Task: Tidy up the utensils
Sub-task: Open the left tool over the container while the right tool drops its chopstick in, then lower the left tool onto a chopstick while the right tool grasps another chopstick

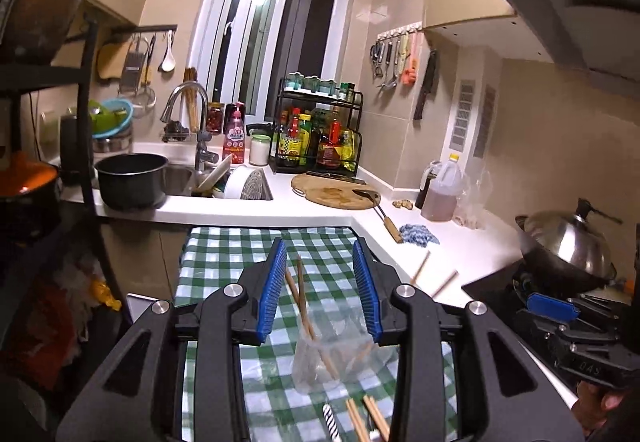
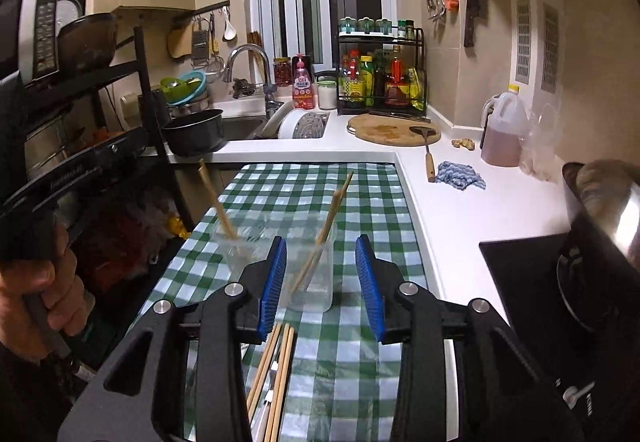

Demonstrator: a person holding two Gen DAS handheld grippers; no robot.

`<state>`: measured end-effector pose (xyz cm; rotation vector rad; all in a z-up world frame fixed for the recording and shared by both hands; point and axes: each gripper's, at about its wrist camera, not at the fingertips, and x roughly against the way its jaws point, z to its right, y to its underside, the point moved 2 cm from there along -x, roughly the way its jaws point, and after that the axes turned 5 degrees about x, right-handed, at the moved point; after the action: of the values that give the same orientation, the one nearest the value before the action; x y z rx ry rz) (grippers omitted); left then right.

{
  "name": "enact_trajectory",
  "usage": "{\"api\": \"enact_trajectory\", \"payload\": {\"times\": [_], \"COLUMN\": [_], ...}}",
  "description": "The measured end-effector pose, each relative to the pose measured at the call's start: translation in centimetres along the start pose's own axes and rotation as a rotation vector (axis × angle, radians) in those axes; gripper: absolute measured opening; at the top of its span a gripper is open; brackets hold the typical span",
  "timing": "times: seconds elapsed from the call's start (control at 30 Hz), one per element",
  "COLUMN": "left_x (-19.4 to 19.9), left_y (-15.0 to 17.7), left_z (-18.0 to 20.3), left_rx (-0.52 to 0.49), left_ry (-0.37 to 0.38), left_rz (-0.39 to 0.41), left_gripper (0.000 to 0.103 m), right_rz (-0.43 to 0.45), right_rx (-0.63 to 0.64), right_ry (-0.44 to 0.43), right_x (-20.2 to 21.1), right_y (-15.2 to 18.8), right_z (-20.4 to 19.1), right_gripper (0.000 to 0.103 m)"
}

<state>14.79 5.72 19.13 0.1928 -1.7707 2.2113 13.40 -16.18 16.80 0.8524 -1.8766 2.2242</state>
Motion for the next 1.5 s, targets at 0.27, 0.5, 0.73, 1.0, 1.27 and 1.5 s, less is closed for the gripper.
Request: {"api": "enact_trajectory", "payload": {"times": [0.27, 0.5, 0.73, 1.0, 1.27, 1.5], "left_x": [4.5, 5.8, 3.5, 2.4, 0.9, -0.3], "left_y": [7.4, 14.9, 17.8, 21.1, 23.7, 25.2], "left_z": [0.4, -1.0, -0.5, 1.2, 2.8, 4.0], "left_rx": [-0.068, 0.007, -0.029, -0.008, 0.011, -0.001], "left_ry": [-0.036, -0.078, -0.074, 0.005, 0.054, 0.073], "left_rz": [-0.076, -0.212, -0.292, -0.387, -0.475, -0.538], "left_gripper": [0.026, 0.012, 0.008, 0.008, 0.008, 0.008], "right_rz": [-0.041, -0.209, -0.374, -0.408, -0.432, -0.438], "right_rx": [-0.068, -0.130, -0.125, -0.105, -0.103, -0.116], "right_ry": [-0.071, -0.163, -0.219, -0.229, -0.213, -0.173], "right_x": [1.6, -1.4, -5.1, -5.6, -5.8, -5.9], "right_y": [8.4, 15.6, 20.4, 21.2, 21.4, 21.2], "right_z": [-0.5, -1.9, -4.3, -5.1, -4.8, -4.4], "right_gripper": [0.005, 0.005, 0.008, 0.011, 0.011, 0.006]}}
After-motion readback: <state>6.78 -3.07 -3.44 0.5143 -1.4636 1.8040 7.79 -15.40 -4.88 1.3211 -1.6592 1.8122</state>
